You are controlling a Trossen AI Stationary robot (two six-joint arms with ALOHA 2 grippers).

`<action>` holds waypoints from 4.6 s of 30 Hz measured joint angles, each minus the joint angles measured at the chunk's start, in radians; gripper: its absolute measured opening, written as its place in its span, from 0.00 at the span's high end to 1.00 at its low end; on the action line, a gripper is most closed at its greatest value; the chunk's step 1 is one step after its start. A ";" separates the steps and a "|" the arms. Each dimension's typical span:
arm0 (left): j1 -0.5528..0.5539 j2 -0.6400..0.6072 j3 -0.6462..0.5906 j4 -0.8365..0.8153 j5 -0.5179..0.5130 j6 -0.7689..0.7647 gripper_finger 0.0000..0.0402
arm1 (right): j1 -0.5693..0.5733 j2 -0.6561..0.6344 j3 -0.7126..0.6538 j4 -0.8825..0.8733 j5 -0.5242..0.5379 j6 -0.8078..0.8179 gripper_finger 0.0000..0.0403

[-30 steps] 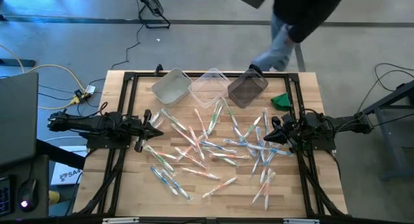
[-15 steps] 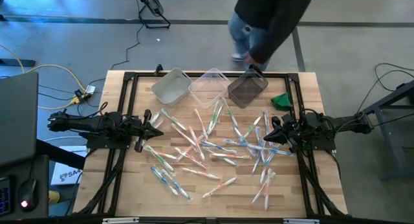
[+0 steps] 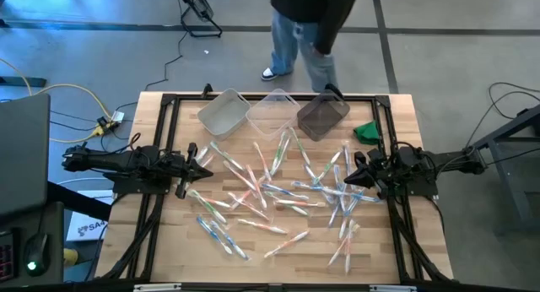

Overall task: Pick & Place Toothbrushes
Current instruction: Put the green toothbrush into the black bin

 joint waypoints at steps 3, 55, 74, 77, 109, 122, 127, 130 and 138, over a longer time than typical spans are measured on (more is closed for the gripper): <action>0.000 0.000 0.000 0.000 0.000 0.000 1.00 | 0.000 0.000 0.000 0.000 0.000 0.000 0.99; 0.000 0.000 0.000 0.000 0.000 0.000 1.00 | 0.000 0.000 0.000 0.000 0.000 0.000 0.99; 0.000 0.000 0.000 0.000 0.000 0.000 1.00 | 0.000 0.000 0.000 0.000 0.000 0.000 0.99; 0.000 0.000 0.000 0.000 0.000 0.000 1.00 | 0.000 0.000 0.000 0.000 0.000 0.000 0.99; 0.000 0.000 0.000 0.000 0.000 0.000 1.00 | 0.000 0.000 0.000 -0.002 0.000 -0.158 0.99; 0.000 0.000 0.000 0.000 0.000 0.000 1.00 | 0.000 0.000 0.000 -0.001 0.004 -0.205 0.99; 0.000 0.000 0.000 0.000 0.001 -0.089 1.00 | 0.000 0.000 0.000 0.002 0.001 -0.198 0.99; 0.000 0.000 0.000 0.000 0.001 -0.109 1.00 | 0.000 0.000 0.000 0.002 0.001 -0.182 0.99; 0.000 0.000 0.000 0.001 0.001 -0.104 1.00 | 0.000 0.000 0.000 0.003 0.004 -0.185 0.99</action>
